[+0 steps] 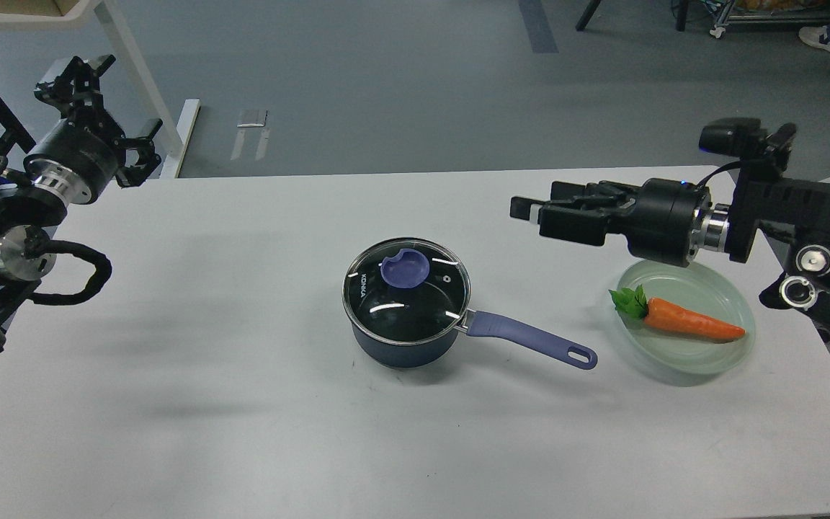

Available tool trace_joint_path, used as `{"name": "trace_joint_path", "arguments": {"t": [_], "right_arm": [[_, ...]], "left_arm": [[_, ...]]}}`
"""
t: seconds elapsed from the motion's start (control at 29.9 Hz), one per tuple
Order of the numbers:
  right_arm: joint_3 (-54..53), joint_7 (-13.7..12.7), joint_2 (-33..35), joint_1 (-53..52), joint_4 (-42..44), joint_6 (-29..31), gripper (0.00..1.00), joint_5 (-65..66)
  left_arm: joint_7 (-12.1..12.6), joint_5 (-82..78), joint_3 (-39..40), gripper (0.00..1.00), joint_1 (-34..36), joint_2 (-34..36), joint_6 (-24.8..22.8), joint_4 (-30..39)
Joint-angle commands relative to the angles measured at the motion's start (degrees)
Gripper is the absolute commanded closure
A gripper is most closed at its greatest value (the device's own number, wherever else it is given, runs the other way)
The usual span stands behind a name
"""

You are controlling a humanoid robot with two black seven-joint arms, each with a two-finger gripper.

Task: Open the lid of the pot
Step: 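Grasp the purple saucepan handle with the right gripper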

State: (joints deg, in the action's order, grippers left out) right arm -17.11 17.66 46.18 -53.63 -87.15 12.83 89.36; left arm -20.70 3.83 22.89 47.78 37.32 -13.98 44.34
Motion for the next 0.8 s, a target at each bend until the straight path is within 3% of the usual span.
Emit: {"name": "trace_joint_path", "arguments": {"t": [0.0, 0.23, 0.4, 0.77], "right_arm": [[6.5, 0.0, -0.6, -1.8, -0.4, -0.2, 0.03, 7.7], [10.3, -0.1, -1.7, -1.0, -0.2, -0.2, 0.14, 18.4], [13.2, 0.0, -2.1, -0.5, -0.2, -0.2, 0.2, 18.7], [13.4, -0.5, -3.8, -1.0, 0.8, -0.1, 0.45, 19.4]], "left_arm": [[0.1, -0.1, -0.1, 0.01, 0.0, 0.2, 0.0, 0.7], [0.0, -2.3, 0.0, 0.01, 0.0, 0.7, 0.0, 1.6], [0.0, -2.5, 0.0, 0.01, 0.1, 0.7, 0.0, 2.7], [0.0, -2.5, 0.0, 0.01, 1.1, 1.0, 0.0, 3.3]]}}
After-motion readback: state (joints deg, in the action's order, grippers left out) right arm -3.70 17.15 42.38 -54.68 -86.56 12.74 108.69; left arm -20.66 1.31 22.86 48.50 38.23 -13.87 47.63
